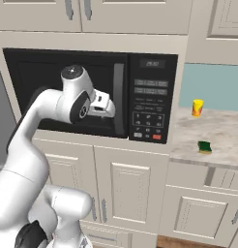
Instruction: Place the sponge inside the microwave to prepare for sanitizing.
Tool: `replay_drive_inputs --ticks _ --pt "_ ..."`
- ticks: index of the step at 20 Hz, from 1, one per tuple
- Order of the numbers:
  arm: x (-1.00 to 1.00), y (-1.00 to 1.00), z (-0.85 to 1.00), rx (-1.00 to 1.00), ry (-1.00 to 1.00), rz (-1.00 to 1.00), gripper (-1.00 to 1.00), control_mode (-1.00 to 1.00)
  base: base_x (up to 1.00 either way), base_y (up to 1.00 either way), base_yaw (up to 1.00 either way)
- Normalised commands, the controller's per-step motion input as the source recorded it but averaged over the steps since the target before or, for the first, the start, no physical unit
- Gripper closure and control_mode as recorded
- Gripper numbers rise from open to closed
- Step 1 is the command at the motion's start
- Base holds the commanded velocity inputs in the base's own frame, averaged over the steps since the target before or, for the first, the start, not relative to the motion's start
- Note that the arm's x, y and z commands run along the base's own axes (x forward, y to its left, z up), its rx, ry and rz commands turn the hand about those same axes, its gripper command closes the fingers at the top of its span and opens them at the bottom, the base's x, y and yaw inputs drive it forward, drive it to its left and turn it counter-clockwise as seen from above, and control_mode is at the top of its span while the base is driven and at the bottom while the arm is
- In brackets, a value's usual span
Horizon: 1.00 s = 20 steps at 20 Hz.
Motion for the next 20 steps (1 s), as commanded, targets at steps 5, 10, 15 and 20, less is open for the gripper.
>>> replay_drive_inputs --ticks 5,10,15,20 --pt "0.04 -0.72 0.36 0.0 -0.14 -0.01 -1.0 -1.0 0.0 0.0 0.0" --pt "0.0 -0.53 0.36 0.07 0.05 -0.13 -1.0 -1.0 0.0 0.0 0.0" --pt "0.08 -0.37 0.08 0.04 0.02 -0.12 -1.0 -1.0 0.0 0.0 0.0" --pt "0.13 -0.02 0.0 0.0 -0.05 -0.02 -1.0 -1.0 0.0 0.0 0.0"
